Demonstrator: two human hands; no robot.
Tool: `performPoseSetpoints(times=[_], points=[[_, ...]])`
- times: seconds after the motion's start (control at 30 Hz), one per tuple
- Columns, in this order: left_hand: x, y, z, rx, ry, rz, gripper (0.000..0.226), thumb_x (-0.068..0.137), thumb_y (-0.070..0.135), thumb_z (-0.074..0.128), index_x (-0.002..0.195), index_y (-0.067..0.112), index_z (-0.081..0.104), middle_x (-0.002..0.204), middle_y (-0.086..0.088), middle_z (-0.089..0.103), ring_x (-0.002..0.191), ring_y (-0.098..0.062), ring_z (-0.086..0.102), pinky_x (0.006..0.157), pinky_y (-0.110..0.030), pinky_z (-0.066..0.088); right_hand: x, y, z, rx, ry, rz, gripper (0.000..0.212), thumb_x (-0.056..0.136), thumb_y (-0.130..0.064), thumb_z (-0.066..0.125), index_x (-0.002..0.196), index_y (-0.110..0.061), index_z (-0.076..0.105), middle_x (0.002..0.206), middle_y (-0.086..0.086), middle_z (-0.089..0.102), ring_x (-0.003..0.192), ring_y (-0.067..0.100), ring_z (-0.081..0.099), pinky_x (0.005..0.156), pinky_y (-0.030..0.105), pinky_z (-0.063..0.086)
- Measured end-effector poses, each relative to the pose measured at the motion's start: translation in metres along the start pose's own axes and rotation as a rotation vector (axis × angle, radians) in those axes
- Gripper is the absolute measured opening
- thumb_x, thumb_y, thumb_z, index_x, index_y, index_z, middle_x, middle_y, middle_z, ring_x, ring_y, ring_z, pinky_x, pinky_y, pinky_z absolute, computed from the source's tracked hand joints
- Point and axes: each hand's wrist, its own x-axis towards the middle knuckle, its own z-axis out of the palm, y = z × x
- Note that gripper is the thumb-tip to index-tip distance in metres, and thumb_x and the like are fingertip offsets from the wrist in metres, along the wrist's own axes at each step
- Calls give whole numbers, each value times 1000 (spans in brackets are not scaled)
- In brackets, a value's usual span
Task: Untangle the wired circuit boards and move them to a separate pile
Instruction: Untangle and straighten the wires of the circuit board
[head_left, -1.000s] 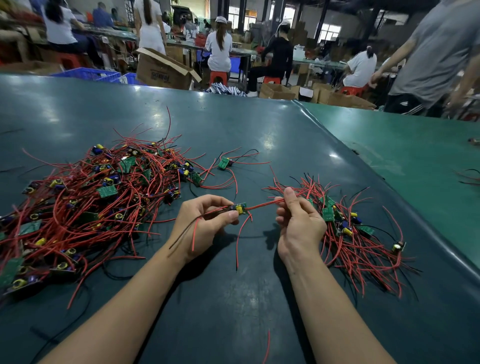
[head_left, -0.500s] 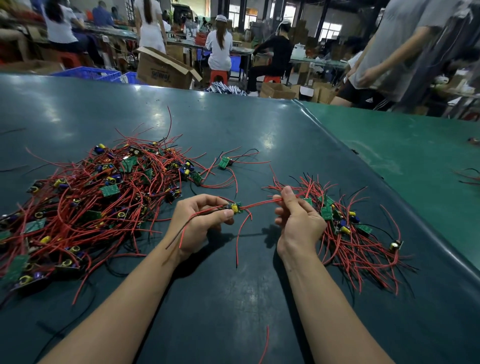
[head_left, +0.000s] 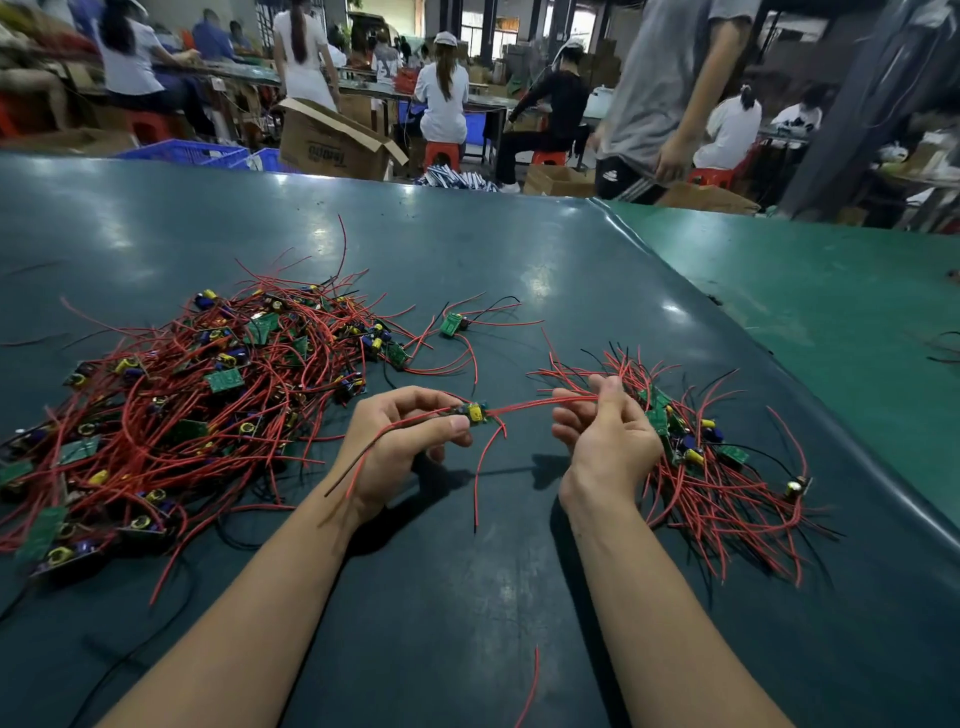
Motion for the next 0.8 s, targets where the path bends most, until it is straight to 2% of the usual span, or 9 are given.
performPoseSetpoints(times=[0.07, 0.17, 0.27, 0.33, 0.43, 0.5, 0.63, 0.7, 0.8], points=[[1, 0, -4, -62, 54, 11, 13, 75, -1, 74, 86, 3, 68, 71, -12, 71, 55, -15, 58, 52, -18, 43, 4, -2, -2, 40, 19, 11, 28, 102, -24, 51, 84, -8, 65, 61, 5, 71, 43, 12, 60, 39, 19, 45], [6, -1, -8, -307, 174, -2, 11, 77, -2, 65, 83, 6, 62, 68, -2, 69, 58, -11, 63, 52, -16, 40, 12, -9, -8, 59, 73, -5, 29, 102, -23, 51, 83, -6, 63, 59, 3, 70, 44, 11, 61, 40, 19, 46], [9, -2, -9, -378, 247, 6, 14, 86, -6, 57, 84, 7, 59, 65, -3, 64, 54, -8, 60, 52, -16, 40, 4, -6, -4, -90, -49, -59, 30, 102, -25, 51, 82, -7, 64, 58, 2, 69, 43, 10, 59, 37, 19, 42], [9, -3, -8, -332, 257, 27, 13, 87, -5, 58, 86, 8, 60, 69, -7, 64, 53, -9, 59, 53, -17, 43, -10, 2, 2, -249, -181, -174, 24, 100, -24, 55, 81, -11, 65, 56, -1, 65, 45, 9, 55, 39, 21, 42], [10, -6, -7, -283, 281, 67, 15, 88, -6, 60, 91, 9, 61, 68, -1, 66, 58, -10, 61, 55, -18, 44, -26, 8, 4, -560, -361, -600, 6, 92, -16, 65, 89, -15, 71, 69, -10, 65, 60, 3, 56, 61, 24, 49], [10, -7, -6, -233, 291, 116, 18, 85, -6, 65, 93, 11, 63, 69, 0, 69, 63, -12, 63, 58, -19, 46, -31, 9, 4, -642, -521, -746, 14, 88, -10, 70, 101, -11, 73, 84, -3, 66, 69, 5, 58, 71, 21, 49], [7, -9, -2, -11, 275, 260, 27, 78, -1, 76, 96, 18, 70, 81, 2, 75, 73, -8, 68, 68, -16, 52, -38, 13, 7, -769, -798, -737, 43, 83, -6, 74, 125, -9, 64, 107, 4, 63, 84, 15, 62, 78, 21, 50], [5, -10, -2, 133, 314, 354, 28, 78, 6, 79, 100, 22, 72, 88, 3, 75, 79, -6, 69, 72, -16, 51, -42, 16, 9, -719, -839, -670, 45, 86, -9, 71, 130, -9, 61, 116, 2, 63, 97, 15, 64, 81, 25, 53], [3, -12, -4, 443, 390, 616, 29, 80, 4, 78, 106, 17, 71, 102, 0, 67, 96, -11, 64, 81, -25, 50, -46, 17, 12, -645, -848, -654, 43, 90, -11, 67, 132, -8, 59, 115, 1, 66, 98, 10, 65, 83, 28, 53]])
